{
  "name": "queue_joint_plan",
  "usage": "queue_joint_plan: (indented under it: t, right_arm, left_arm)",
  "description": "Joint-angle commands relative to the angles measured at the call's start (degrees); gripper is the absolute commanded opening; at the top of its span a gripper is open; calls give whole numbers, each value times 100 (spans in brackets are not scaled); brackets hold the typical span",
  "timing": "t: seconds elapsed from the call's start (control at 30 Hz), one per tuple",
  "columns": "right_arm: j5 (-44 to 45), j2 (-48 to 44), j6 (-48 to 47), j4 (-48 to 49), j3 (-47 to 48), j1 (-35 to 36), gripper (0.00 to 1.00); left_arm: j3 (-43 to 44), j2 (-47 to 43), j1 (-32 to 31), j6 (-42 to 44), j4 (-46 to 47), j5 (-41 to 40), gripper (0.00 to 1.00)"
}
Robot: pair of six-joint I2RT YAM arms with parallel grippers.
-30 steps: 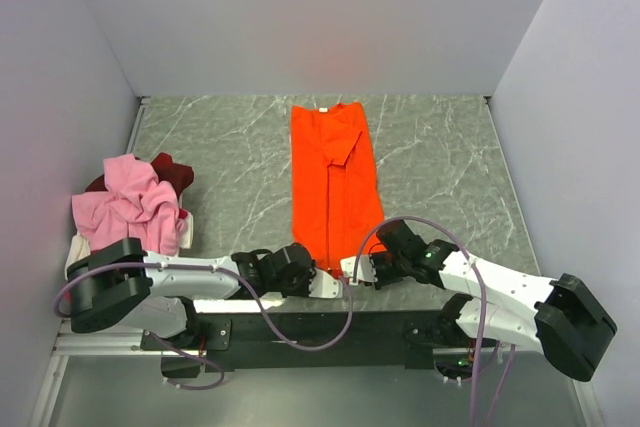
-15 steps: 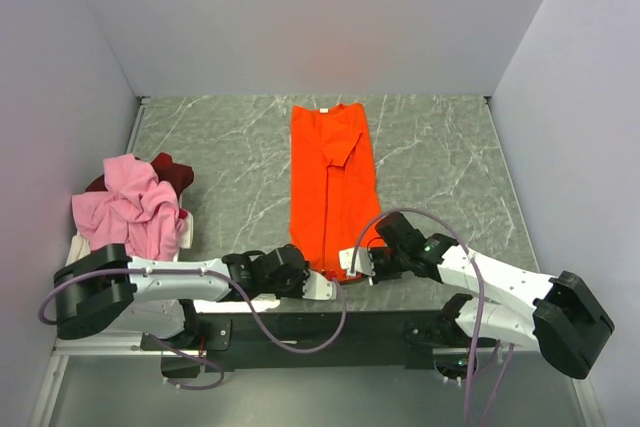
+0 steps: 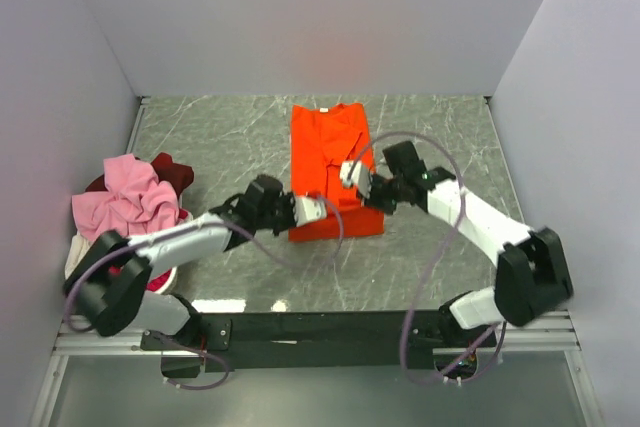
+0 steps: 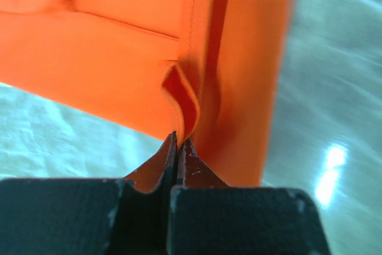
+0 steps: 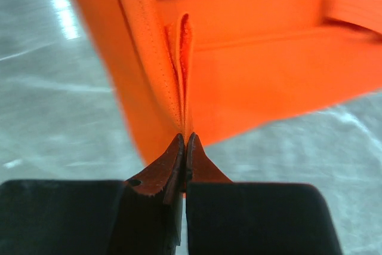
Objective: Fold and stack the t-shirts
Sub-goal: Fold the tshirt
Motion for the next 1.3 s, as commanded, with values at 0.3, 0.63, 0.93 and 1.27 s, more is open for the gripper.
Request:
queue_joint_plan:
  t: [0.3, 0.63, 0.93, 1.27]
  right_arm:
    - [-135, 2945, 203, -601, 3298, -987, 0]
    - [41, 4186, 274, -943, 4924, -1005, 0]
    - [778, 4661, 922, -287, 5496, -996, 52]
    - [-785, 3206, 317, -300, 4312, -1391, 65]
  left_arm:
    - [3245, 2783, 1518, 690, -103, 1310, 0]
    - [4073, 3618, 1871, 805, -412, 1495, 0]
    - [4521, 3910, 1924, -152, 430, 802, 52]
    - [2926, 1626, 1942, 187, 733, 869, 90]
